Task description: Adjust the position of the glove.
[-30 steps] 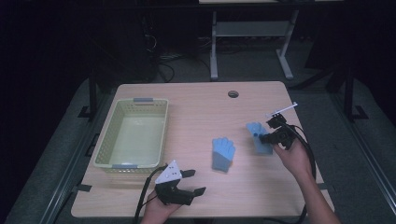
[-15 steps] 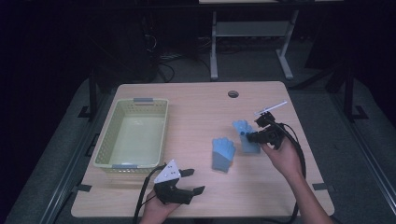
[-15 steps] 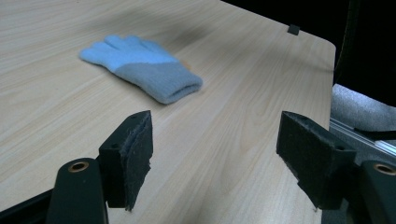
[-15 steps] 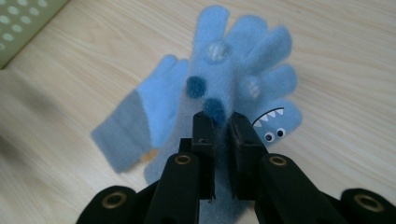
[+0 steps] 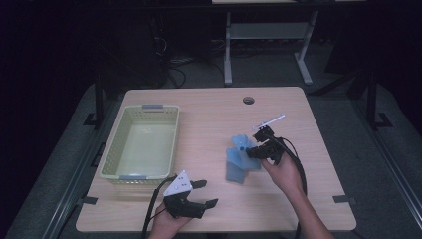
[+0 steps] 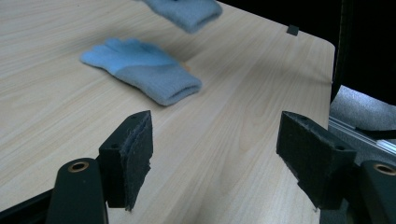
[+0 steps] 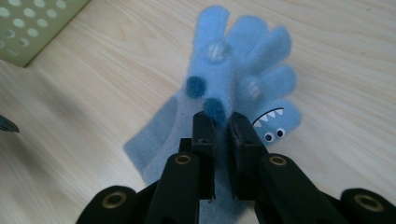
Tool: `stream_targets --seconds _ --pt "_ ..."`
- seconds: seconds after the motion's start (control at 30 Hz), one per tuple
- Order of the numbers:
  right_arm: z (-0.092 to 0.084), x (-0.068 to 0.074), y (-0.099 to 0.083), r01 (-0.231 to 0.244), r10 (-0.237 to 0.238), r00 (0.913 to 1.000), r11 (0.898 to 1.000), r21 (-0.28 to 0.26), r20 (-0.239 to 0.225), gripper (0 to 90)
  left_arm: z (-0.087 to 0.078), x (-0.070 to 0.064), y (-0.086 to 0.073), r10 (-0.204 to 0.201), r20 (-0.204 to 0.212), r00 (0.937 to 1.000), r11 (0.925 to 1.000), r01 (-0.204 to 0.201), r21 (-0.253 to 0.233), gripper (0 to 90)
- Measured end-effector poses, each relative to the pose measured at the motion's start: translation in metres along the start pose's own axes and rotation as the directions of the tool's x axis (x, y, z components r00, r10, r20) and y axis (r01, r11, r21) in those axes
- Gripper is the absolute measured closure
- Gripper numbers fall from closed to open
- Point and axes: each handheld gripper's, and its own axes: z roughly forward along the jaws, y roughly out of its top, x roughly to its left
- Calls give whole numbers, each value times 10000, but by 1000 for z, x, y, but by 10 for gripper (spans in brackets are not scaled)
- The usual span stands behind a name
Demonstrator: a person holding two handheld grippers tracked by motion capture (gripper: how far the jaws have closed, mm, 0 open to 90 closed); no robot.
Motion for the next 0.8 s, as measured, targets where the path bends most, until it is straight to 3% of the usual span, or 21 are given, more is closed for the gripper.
stream_targets --seconds 0.17,0.47,0.63,0.8 --pt "11 8 -4 -368 367 9992 9993 -17 -133 819 0 -1 0 136 -41 9999 9999 -136 14 267" --pt "29 21 -7 -222 220 9997 9996 183 111 812 0 -3 0 186 -5 9998 9998 -186 73 267" --pt "34 21 -5 -527 523 9986 9980 359 127 808 0 -3 0 172 -25 9998 9998 -172 36 267" --pt "39 23 -6 -518 511 9985 9979 377 205 795 0 -2 0 157 -6 9999 9999 -157 69 267"
